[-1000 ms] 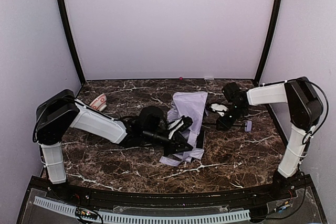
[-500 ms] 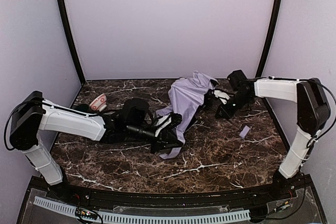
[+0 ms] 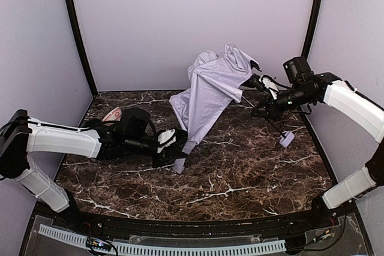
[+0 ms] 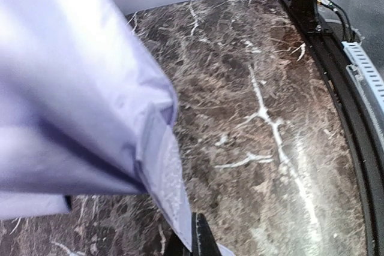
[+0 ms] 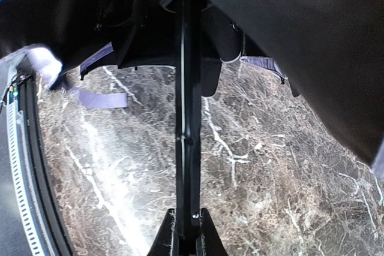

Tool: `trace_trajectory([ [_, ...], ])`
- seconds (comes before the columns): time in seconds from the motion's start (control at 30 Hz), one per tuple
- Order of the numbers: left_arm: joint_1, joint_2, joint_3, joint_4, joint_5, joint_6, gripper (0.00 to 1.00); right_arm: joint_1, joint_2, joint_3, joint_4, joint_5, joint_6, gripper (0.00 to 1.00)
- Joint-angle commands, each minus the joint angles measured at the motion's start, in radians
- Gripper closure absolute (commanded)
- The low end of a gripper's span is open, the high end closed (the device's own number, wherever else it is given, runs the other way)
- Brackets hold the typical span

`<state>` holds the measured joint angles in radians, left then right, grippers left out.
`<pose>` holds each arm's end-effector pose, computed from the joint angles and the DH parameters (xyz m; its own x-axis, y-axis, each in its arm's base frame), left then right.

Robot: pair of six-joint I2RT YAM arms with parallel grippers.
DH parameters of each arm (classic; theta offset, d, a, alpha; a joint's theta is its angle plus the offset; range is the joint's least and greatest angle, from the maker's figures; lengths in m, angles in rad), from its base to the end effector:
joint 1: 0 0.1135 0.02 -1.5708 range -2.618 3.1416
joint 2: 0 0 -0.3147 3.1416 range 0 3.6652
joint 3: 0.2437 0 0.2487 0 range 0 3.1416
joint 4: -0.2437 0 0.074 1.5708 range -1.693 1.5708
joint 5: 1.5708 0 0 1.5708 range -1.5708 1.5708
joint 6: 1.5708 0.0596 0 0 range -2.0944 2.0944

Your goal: Put away the umbrella

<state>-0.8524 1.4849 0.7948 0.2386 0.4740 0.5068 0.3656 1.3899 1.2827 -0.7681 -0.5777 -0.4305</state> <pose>0.1978 -0.2676 0.2642 0.2053 0.4214 -0.8834 0.9614 0.0822 0.2626 0.2584 0.1338 0.3618 -0.3902 -0.5237 -0.7573 -0.8684 0.4828 0.1136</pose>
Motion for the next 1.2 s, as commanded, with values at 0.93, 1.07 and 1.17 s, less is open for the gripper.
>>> trace_trajectory([
  [0.93,0.299,0.654,0.398,0.912,0.259,0.383,0.96,0.496,0.046,-0.167,-0.108,-0.038,-0.004,1.0],
  [1.07,0.299,0.678,0.327,0.963,0.233,0.402,0.95,0.499,0.144,-0.186,-0.089,-0.056,-0.013,1.0],
  [1.17,0.299,0.692,0.29,0.948,0.229,0.455,0.94,0.506,0.218,-0.186,-0.093,-0.069,-0.011,1.0],
])
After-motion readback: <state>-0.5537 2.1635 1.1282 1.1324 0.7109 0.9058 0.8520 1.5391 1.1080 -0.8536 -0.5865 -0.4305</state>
